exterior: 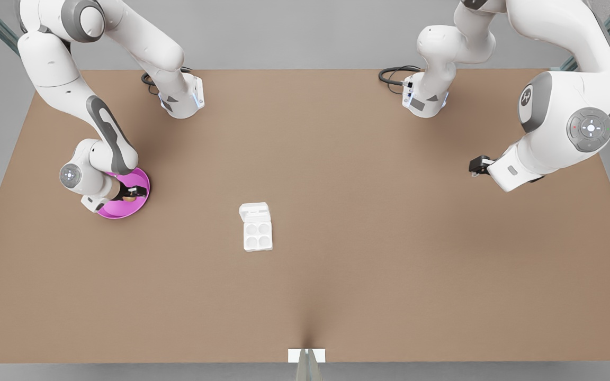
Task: Pack egg into the box and close the box lid
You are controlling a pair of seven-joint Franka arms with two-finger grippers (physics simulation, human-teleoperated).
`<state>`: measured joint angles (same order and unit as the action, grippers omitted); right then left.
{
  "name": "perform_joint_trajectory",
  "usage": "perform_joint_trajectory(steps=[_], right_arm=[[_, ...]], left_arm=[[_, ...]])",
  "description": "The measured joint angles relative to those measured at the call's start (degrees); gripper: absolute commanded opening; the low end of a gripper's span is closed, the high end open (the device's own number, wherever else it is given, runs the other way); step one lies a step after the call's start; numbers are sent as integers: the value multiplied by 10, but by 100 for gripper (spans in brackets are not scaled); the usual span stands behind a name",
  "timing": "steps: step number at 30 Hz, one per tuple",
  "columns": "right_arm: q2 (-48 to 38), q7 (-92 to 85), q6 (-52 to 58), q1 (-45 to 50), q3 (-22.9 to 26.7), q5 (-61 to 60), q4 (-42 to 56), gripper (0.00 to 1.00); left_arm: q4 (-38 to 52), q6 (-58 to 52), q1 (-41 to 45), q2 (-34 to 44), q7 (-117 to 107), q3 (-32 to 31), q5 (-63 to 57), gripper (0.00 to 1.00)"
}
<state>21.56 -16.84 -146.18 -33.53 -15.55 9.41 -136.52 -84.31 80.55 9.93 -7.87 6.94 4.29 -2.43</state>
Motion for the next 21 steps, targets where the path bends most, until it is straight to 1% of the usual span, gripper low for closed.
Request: perform_joint_trajectory(steps=[10,11,12,13,14,18,21], right_arm=[[-1,-1,2,1,0,3,9,100],[-1,-1,2,1,0,3,10,98],[-1,-2,3,1,0,3,11,92],[-1,-2,3,1,0,3,11,84],[-1,-3,4,1,0,2,12,63],[-1,-14,6,1,0,-6,14,50],[-1,-19,6,1,0,-6,15,47]], left_arm=[[0,0,0,0,0,-1,0,100],[0,0,0,0,0,-1,0,100],[0,0,0,0,0,-1,0,100],[0,0,0,0,0,-1,0,100],[0,0,0,0,0,-1,0,100],[0,0,0,-2,0,-1,0,100],[0,0,0,-2,0,-1,0,100]])
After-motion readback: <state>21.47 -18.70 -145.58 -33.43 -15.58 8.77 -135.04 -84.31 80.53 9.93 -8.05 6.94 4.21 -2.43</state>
